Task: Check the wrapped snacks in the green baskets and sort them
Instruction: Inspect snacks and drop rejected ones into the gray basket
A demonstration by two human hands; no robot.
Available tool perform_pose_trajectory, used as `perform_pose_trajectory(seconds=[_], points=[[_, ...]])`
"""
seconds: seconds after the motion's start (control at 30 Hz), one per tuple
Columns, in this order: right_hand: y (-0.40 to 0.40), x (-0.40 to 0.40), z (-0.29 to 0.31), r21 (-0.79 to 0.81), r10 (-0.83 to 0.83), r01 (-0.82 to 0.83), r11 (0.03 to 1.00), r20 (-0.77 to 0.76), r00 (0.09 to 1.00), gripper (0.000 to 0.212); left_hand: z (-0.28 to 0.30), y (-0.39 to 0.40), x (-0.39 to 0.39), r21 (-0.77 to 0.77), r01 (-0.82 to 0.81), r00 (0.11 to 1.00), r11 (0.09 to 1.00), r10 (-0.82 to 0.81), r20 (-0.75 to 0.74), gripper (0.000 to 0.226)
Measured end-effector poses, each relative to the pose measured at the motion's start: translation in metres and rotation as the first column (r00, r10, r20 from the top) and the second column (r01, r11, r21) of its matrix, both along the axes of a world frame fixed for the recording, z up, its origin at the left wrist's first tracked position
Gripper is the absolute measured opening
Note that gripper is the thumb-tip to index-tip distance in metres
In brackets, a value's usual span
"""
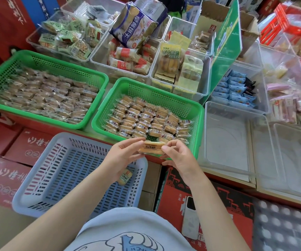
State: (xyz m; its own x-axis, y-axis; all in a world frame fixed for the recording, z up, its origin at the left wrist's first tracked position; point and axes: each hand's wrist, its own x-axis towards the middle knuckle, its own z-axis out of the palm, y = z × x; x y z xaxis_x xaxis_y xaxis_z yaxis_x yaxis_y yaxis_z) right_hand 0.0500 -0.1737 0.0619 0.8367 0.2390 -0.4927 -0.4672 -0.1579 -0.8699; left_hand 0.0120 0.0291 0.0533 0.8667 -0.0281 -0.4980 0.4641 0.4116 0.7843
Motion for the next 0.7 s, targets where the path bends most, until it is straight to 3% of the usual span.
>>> perform_pose_trajectory(seconds=[0.13, 0.37, 0.47, 0.7], points=[[0.003, 0.007, -0.01, -0.12, 0.018, -0.009, 0.993, 0.074, 0.997, 0.013, -0.011, 0.002, 0.008, 0.028, -0.007, 1.0, 1.0, 0.008, -0.03, 0.037], [-0.001, 0.031, -0.026, -0.168, 0.028, -0.023, 0.986, 0.027, 0.999, 0.02, -0.033, 0.004, 0.033, 0.064, 0.02, 0.995, 0.998, -0.013, -0.098, 0.032], [-0.003, 0.041, -0.035, -0.18, 0.025, -0.027, 0.983, -0.014, 1.0, 0.02, -0.044, 0.006, 0.047, 0.166, 0.098, 0.989, 0.981, -0.077, -0.129, 0.026], [-0.002, 0.064, -0.048, -0.102, 0.029, -0.044, 0.994, -0.144, 0.989, 0.026, -0.059, 0.013, 0.078, 0.228, 0.176, 0.979, 0.958, -0.146, -0.143, 0.044]])
